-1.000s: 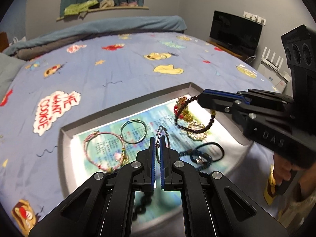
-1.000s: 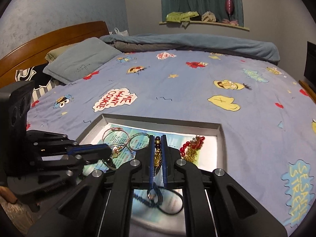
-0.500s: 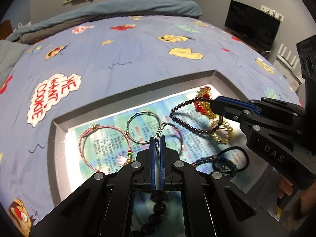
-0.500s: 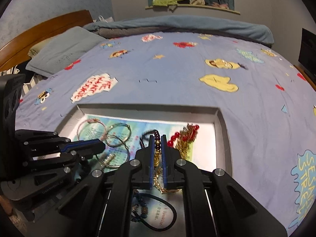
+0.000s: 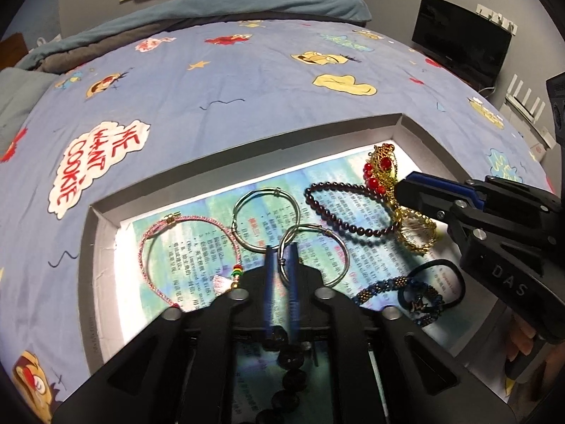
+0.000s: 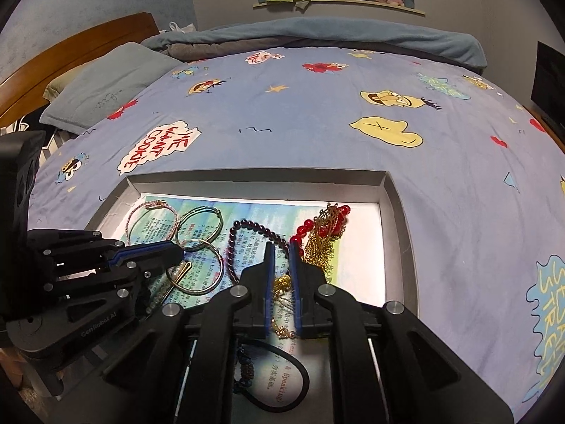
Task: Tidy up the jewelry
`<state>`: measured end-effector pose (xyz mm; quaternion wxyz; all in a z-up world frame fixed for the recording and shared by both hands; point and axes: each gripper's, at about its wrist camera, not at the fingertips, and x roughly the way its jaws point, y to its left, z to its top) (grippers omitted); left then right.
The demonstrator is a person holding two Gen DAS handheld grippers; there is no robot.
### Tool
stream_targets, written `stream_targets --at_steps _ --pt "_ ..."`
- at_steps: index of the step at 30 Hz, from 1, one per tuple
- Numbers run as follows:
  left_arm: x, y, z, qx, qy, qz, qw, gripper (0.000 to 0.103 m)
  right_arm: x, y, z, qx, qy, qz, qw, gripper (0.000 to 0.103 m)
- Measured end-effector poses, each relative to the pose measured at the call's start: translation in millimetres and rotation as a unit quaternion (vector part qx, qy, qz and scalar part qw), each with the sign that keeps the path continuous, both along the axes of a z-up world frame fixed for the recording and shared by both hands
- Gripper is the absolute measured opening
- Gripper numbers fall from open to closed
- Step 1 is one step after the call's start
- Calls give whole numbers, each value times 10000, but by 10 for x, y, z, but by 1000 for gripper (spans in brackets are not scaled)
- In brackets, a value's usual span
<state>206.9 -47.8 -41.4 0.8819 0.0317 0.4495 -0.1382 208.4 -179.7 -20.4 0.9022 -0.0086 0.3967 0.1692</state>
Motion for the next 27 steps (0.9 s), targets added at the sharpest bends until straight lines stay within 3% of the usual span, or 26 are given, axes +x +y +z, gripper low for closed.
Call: stream_targets --at_steps 1,5,8,10,15,17,27 --pt "-1 13 5 11 -36 34 10000 26 -11 -11 3 1 -16 -12 10000 19" --pt "-21 53 36 1 -98 120 9999 30 -41 -33 9 9 -11 -47 10000 21" --pt "-58 64 101 67 -218 178 9996 39 -85 -53 34 5 -35 -82 10000 34" --pt "-99 73 163 122 -328 235 9991 46 -117 -61 63 -11 -73 -95 9999 36" --pt "-181 108 287 193 -478 334 9981 55 -247 -126 189 14 -225 -194 9996 47" --pt "-242 128 346 243 -576 385 9973 64 -303 -152 234 39 -253 -215 9994 52" --pt "-651 253 599 240 -928 493 9942 79 -653 -252 420 21 -434 -309 9986 71"
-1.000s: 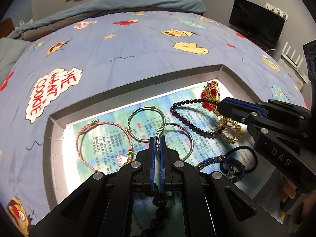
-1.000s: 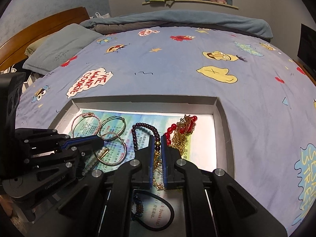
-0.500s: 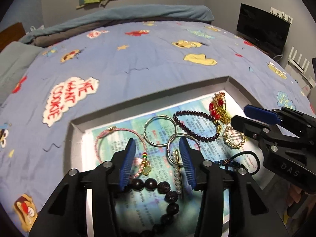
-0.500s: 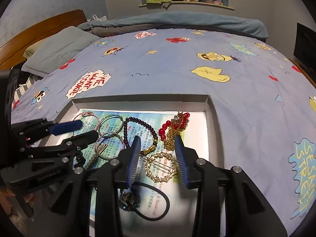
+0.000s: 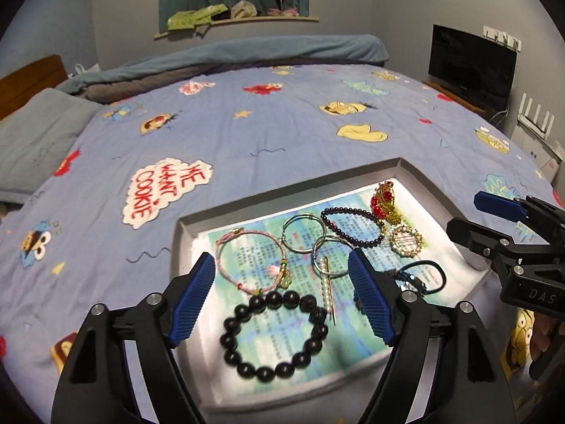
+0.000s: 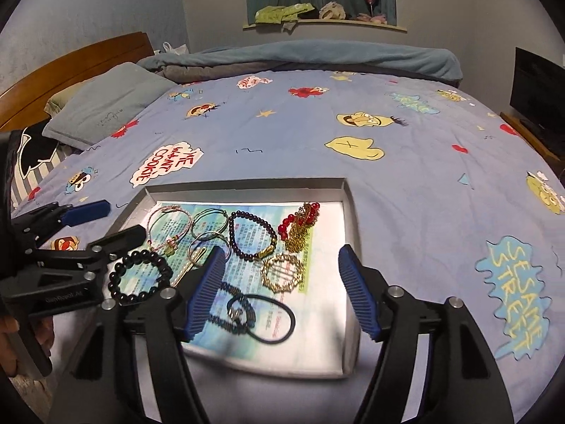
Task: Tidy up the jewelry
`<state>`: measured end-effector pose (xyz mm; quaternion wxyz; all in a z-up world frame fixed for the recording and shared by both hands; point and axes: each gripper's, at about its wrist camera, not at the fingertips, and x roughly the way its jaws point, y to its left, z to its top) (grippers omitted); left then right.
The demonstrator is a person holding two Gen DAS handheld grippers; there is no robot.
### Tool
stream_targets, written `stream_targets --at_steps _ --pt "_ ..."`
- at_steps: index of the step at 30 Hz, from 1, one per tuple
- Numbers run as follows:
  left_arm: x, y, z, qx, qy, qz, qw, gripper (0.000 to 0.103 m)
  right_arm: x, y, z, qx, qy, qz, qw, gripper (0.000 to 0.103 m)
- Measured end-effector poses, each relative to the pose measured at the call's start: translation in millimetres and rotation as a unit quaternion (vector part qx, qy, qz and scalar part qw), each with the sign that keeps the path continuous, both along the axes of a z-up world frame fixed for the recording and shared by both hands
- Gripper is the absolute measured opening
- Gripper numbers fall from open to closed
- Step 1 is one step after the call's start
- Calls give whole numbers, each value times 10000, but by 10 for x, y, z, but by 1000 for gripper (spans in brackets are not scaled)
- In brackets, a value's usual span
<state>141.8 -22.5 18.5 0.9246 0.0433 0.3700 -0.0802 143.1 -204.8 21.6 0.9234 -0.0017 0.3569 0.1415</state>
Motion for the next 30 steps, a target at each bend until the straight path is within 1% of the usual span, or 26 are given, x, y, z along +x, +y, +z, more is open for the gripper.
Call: stream_targets --at_steps 3,5,8,13,15,19,24,27,30 --pt "-124 30 39 15 -77 24 10000 82 -96 -34 36 33 -31 -13 10000 76" --pt "-209 46 59 70 -154 68 9998 87 -155 -60 50 48 -34 -31 10000 77" --pt "-320 66 79 128 -235 87 9996 90 -248 -89 63 43 -63 -58 10000 83" --pt "-483 126 131 115 -315 106 9994 92 -376 -114 82 36 -107 -26 9999 92" --pt "-551 153 149 46 -322 99 9994 93 -429 -120 91 49 -133 -2 9999 97" --pt "-656 213 169 -45 -298 135 9995 94 -531 -133 122 91 -181 26 9998 97" --pt "-799 285 189 -218 -238 269 9991 95 -640 -171 103 112 -120 -11 9999 97" --pt "-901 300 195 -189 -192 520 9983 97 -702 -175 64 100 4 -121 9999 97" --pt "-992 304 164 -234 -77 736 9970 98 -731 -164 20 -66 123 -421 9990 97"
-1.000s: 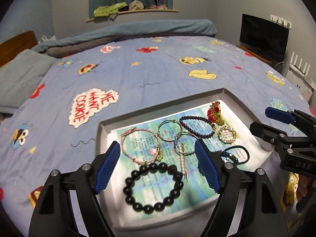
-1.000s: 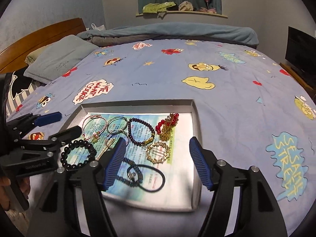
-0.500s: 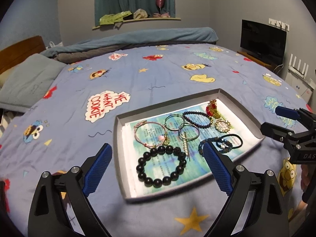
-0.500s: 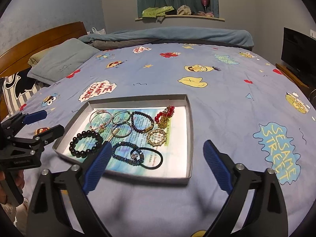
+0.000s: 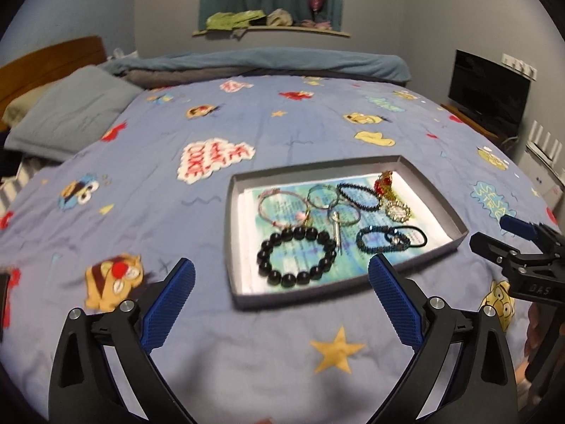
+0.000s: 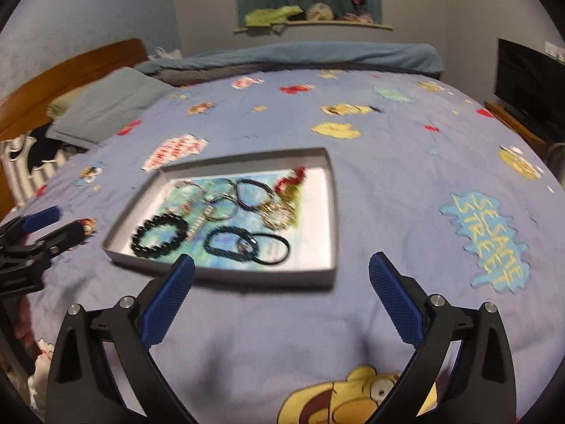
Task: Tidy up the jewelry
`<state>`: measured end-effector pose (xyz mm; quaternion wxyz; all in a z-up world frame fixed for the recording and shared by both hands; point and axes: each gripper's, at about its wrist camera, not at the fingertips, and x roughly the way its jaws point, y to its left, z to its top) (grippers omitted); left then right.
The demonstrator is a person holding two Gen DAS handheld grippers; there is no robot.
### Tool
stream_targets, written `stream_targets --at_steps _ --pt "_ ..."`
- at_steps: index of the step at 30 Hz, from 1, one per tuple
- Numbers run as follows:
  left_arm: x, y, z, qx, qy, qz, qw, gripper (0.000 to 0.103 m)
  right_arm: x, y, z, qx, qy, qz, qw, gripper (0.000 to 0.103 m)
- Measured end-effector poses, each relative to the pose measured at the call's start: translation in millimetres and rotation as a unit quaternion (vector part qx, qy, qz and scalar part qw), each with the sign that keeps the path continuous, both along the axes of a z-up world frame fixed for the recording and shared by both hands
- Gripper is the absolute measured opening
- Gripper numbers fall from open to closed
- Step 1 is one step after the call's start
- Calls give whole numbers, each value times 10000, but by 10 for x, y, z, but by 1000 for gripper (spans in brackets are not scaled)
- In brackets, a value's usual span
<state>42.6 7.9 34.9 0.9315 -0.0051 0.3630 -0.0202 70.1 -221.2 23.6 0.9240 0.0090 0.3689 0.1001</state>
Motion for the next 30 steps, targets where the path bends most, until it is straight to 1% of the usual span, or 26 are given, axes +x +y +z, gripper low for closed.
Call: stream_targets --at_steps 3,5,6,9,12,14,16,21,25,30 --pt "-19 -9 -105 -25 263 260 9993 98 4 -10 -52 -94 219 -348 9991 97" --pt "-8 -23 -163 -52 353 307 9989 98 15 -35 -86 58 344 -331 9988 97" --pt "-3 -31 -181 -21 339 327 9989 98 13 -32 -96 94 327 -287 9990 97" --pt "32 -64 -225 258 337 530 9977 98 -8 41 -111 -191 213 -229 9993 97" --pt "43 -91 -227 263 327 491 9979 98 -33 118 -111 -268 224 -57 9994 97" --pt "29 -89 -217 204 262 460 9984 98 -55 155 -103 -316 183 0 9993 97" --pt "27 -91 -223 233 273 476 9982 98 -71 187 -97 -383 137 39 9992 97" --pt "25 -108 -236 330 270 455 9981 98 -70 207 -110 -394 160 70 9991 98" --pt "31 -97 -235 281 306 438 9982 98 -65 208 -118 -404 183 56 9990 97" --pt "27 -110 -227 316 282 397 9983 98 -64 198 -115 -406 181 45 9990 97"
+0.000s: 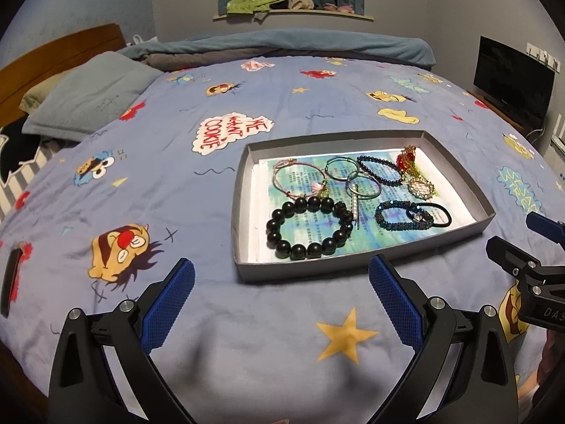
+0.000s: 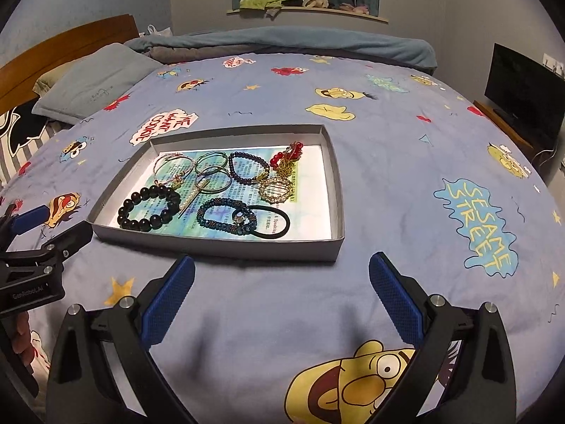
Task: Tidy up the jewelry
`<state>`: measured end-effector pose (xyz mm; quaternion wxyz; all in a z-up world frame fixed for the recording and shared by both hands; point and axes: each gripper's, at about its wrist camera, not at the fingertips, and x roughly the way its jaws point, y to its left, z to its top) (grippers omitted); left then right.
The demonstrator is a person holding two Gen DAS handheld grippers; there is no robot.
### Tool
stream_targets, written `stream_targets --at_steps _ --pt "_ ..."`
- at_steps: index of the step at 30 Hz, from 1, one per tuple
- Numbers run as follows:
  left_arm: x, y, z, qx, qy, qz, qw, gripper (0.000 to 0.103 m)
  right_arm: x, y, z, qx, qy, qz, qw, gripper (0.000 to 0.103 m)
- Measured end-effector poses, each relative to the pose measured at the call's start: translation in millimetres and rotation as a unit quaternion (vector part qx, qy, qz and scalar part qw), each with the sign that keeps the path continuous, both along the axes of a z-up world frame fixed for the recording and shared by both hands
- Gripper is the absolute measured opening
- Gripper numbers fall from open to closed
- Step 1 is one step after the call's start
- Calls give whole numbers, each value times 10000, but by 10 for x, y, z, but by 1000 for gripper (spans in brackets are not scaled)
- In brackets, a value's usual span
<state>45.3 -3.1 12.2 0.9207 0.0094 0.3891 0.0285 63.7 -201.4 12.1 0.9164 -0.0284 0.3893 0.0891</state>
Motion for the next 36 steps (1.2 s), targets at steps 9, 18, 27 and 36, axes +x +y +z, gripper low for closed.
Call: stream_targets --at_steps 9,18,27,36 --pt "-5 -15 7 8 0 -6 10000 98 -5 -12 6 7 18 5 10000 97" --pt "-19 -45 14 6 7 -47 10000 98 -12 -13 19 12 25 12 10000 98" --pt "-24 -50 14 3 13 -43 10000 98 -16 -18 25 3 16 8 10000 97" --pt "-21 -50 11 1 16 -46 10000 98 -14 -35 17 1 18 13 10000 98"
